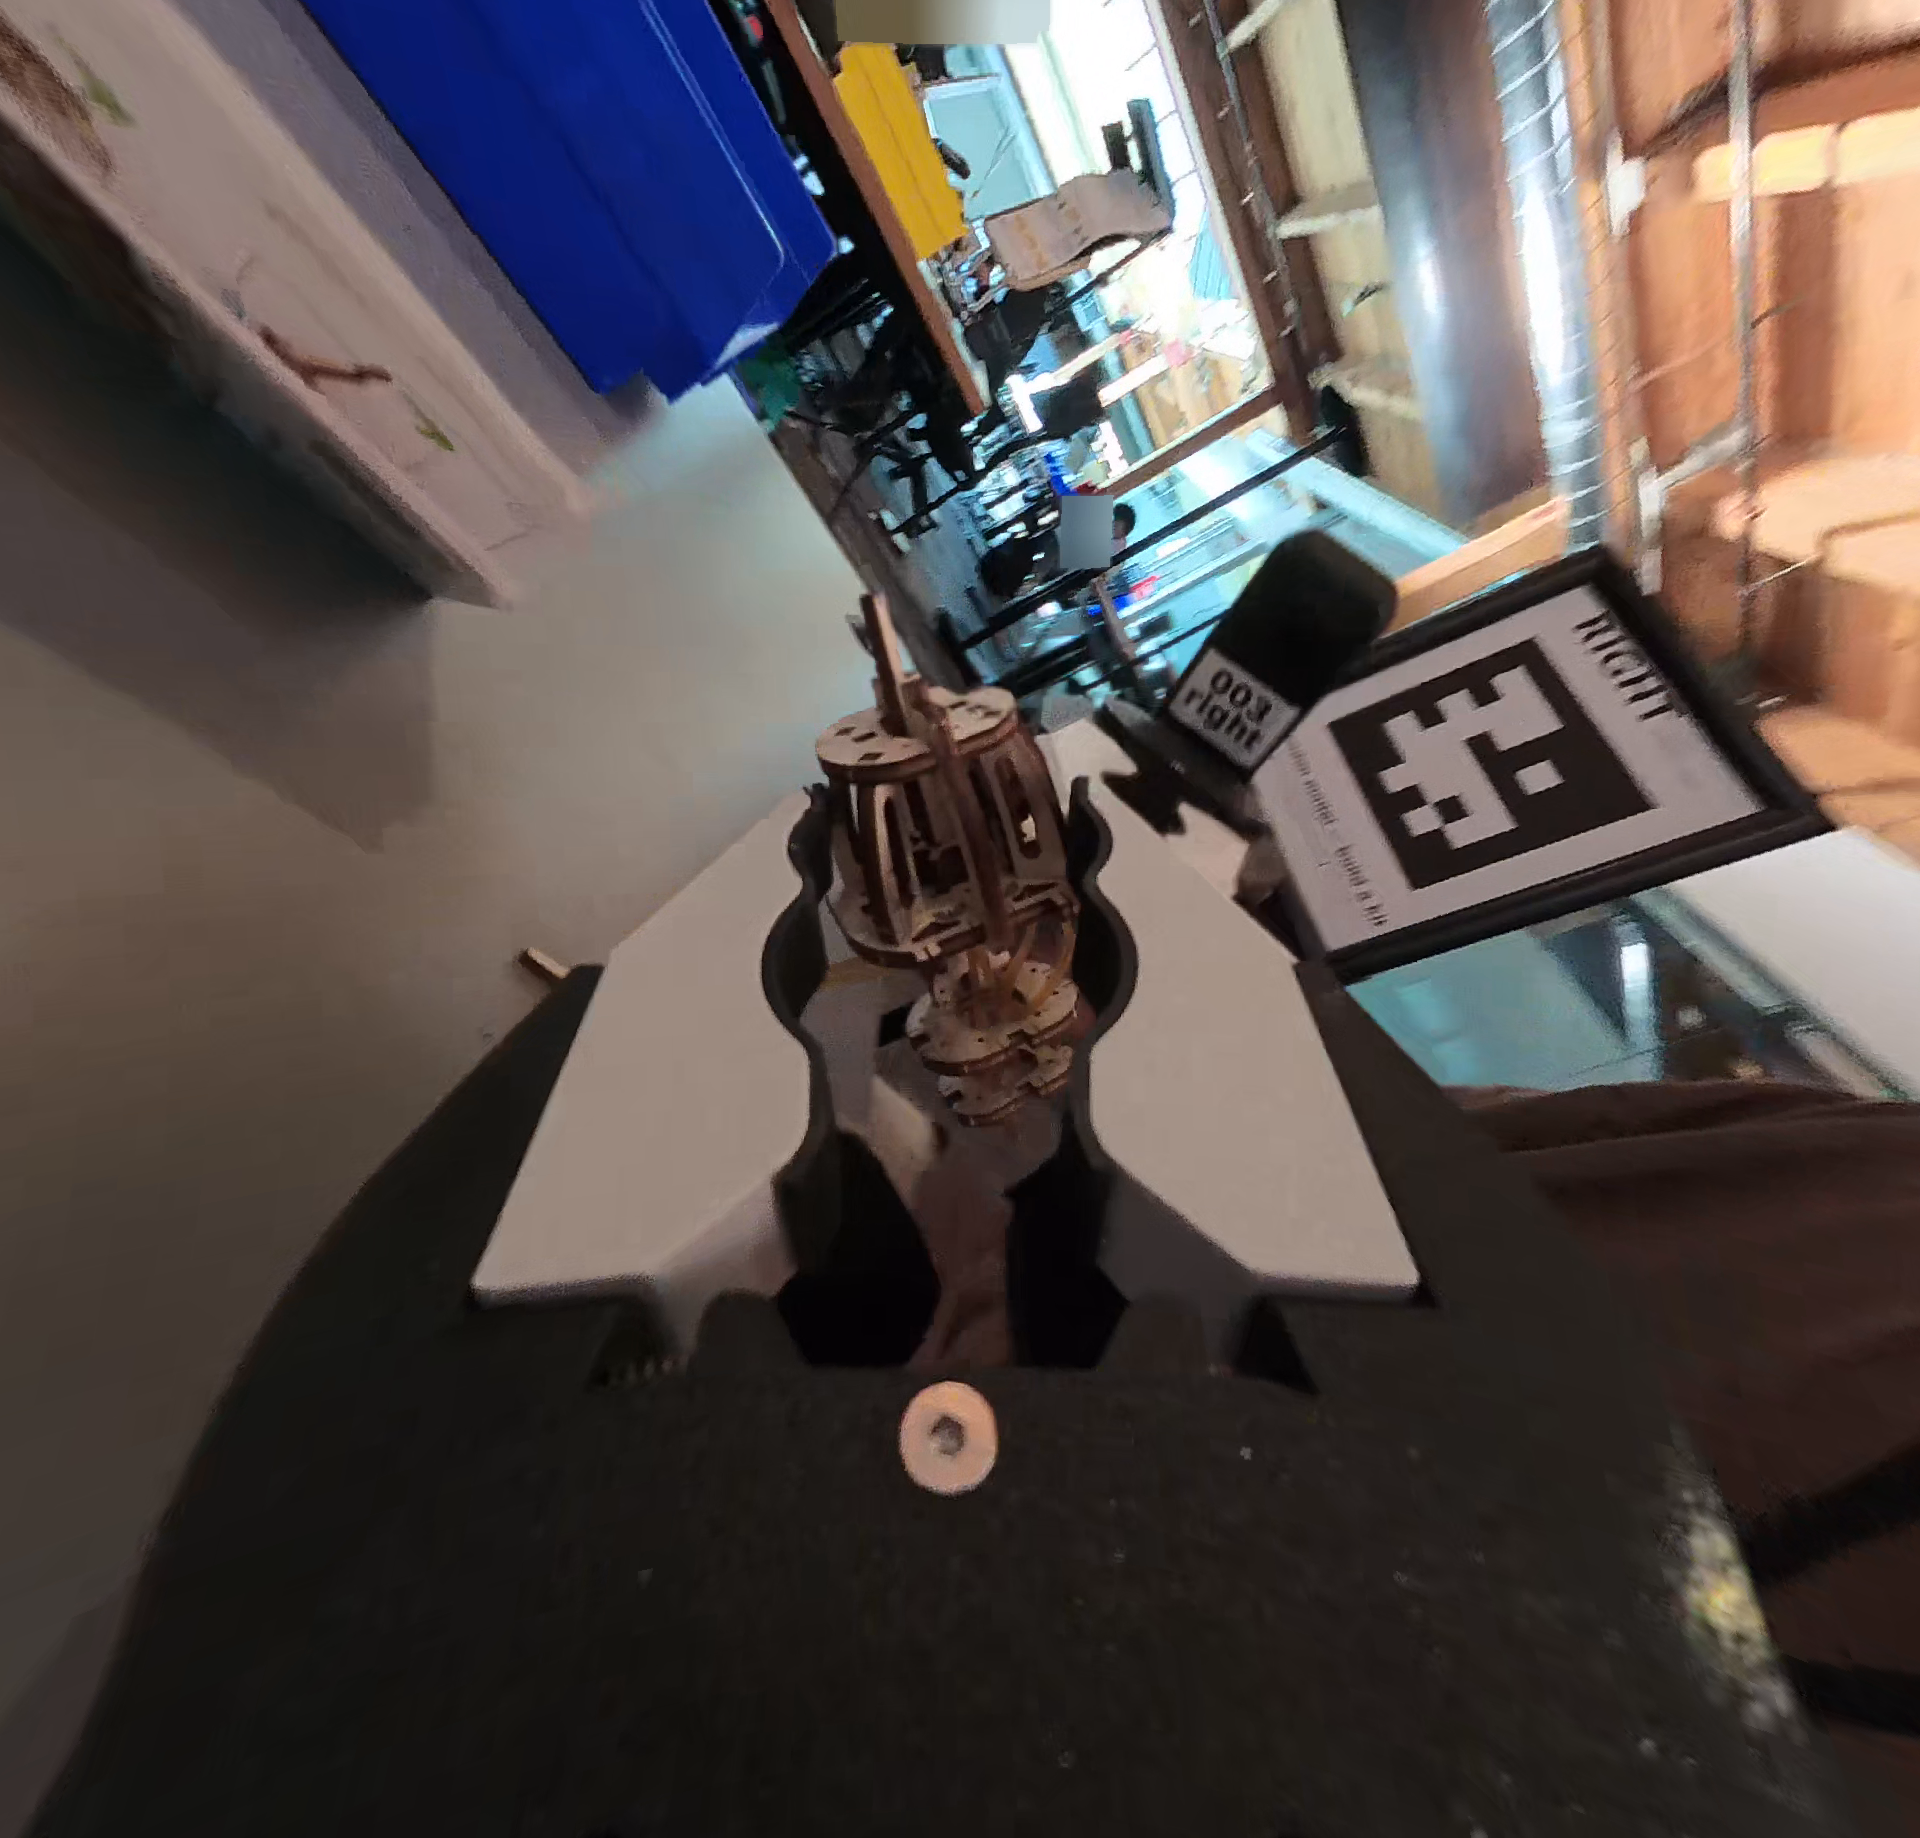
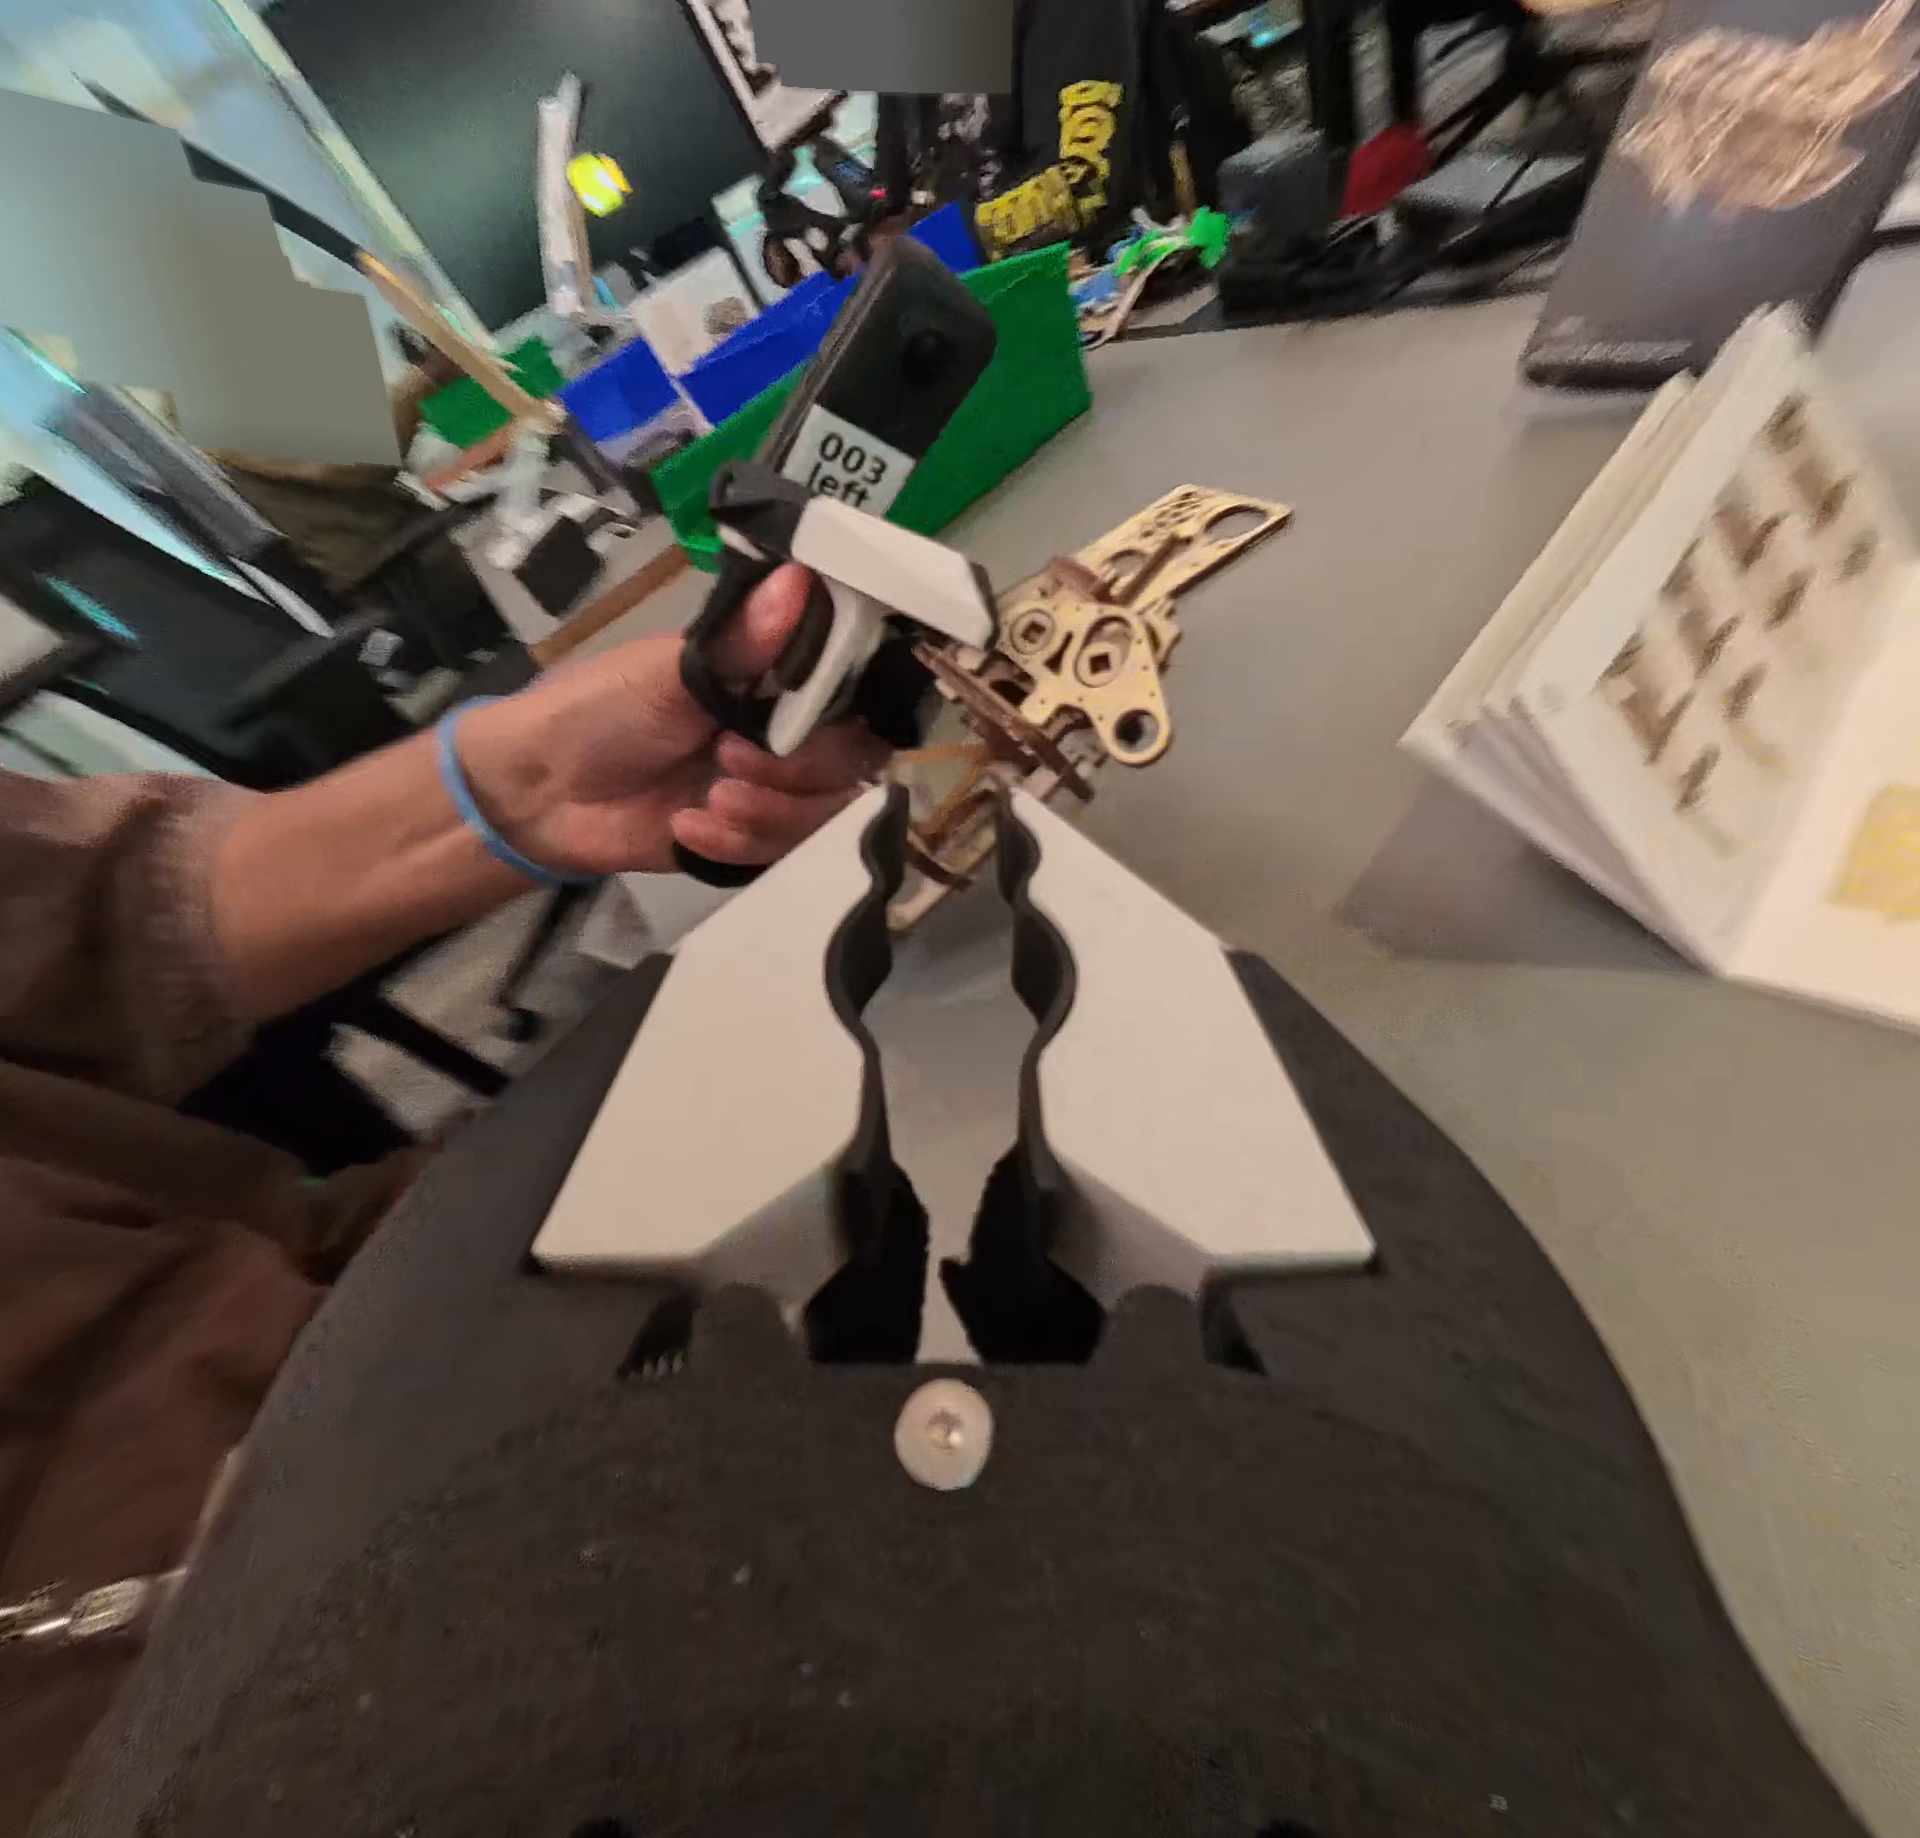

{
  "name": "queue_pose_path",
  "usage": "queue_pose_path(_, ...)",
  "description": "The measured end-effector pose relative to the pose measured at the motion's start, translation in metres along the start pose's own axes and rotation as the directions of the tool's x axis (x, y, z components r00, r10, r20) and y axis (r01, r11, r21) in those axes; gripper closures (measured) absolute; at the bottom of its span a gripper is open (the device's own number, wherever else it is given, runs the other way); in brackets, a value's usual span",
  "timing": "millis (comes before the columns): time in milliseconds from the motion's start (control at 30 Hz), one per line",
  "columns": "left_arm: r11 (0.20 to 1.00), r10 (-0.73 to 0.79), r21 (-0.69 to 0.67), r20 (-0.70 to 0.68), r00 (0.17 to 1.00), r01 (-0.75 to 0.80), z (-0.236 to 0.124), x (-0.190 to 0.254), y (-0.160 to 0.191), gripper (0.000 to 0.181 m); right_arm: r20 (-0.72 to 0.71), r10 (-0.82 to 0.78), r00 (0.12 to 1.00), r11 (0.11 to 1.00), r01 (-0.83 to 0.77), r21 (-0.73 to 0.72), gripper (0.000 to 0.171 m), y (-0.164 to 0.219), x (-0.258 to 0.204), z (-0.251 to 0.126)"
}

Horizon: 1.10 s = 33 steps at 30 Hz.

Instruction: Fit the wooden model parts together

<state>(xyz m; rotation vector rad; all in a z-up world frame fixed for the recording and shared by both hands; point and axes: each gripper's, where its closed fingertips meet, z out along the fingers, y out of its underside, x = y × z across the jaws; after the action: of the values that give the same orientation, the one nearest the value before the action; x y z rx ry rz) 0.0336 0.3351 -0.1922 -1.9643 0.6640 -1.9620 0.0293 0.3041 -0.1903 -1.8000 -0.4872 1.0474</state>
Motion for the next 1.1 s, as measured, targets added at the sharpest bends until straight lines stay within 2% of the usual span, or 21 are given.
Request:
queue_pose_path(133,0.979,0.205,-0.011,0.119,0.972,-0.205,0.002,0.004,-0.003,0.138,0.046,0.227,0.973,0.974,-0.228,0.013,0.156,-0.001,0.006,-0.003)
queue_pose_path(300,0.916,0.395,-0.044,0.263,0.88,-0.398,0.002,0.008,-0.008,0.138,0.004,0.286,0.958,0.958,-0.286,0.023,0.153,0.0,0.011,0.001)
queue_pose_path(600,0.886,0.457,-0.075,0.317,0.831,-0.458,0.004,0.007,-0.008,0.138,0.035,0.351,0.936,0.935,-0.353,0.036,0.157,0.0,0.009,0.007)
queue_pose_path(733,0.866,0.491,-0.087,0.337,0.803,-0.493,0.004,0.009,-0.009,0.138,0.0,0.319,0.948,0.947,-0.319,0.036,0.17,0.0,0.011,0.008)
queue_pose_path(800,0.852,0.511,-0.085,0.352,0.784,-0.517,0.004,0.011,-0.01,0.138,-0.022,0.301,0.953,0.953,-0.3,0.043,0.171,-0.001,0.012,0.008)
queue_pose_path(900,0.821,0.553,-0.096,0.375,0.744,-0.563,0.004,0.014,-0.012,0.138,-0.052,0.271,0.961,0.962,-0.269,0.042,0.17,-0.001,0.013,0.007)
queue_pose_path(967,0.802,0.58,-0.112,0.385,0.718,-0.587,0.005,0.015,-0.011,0.138,-0.045,0.276,0.96,0.96,-0.272,0.067,0.163,-0.004,0.011,0.005)
queue_pose_path(1100,0.804,0.577,-0.111,0.383,0.722,-0.584,0.007,0.015,-0.01,0.138,-0.031,0.265,0.964,0.962,-0.262,0.075,0.157,-0.007,0.009,0.003)
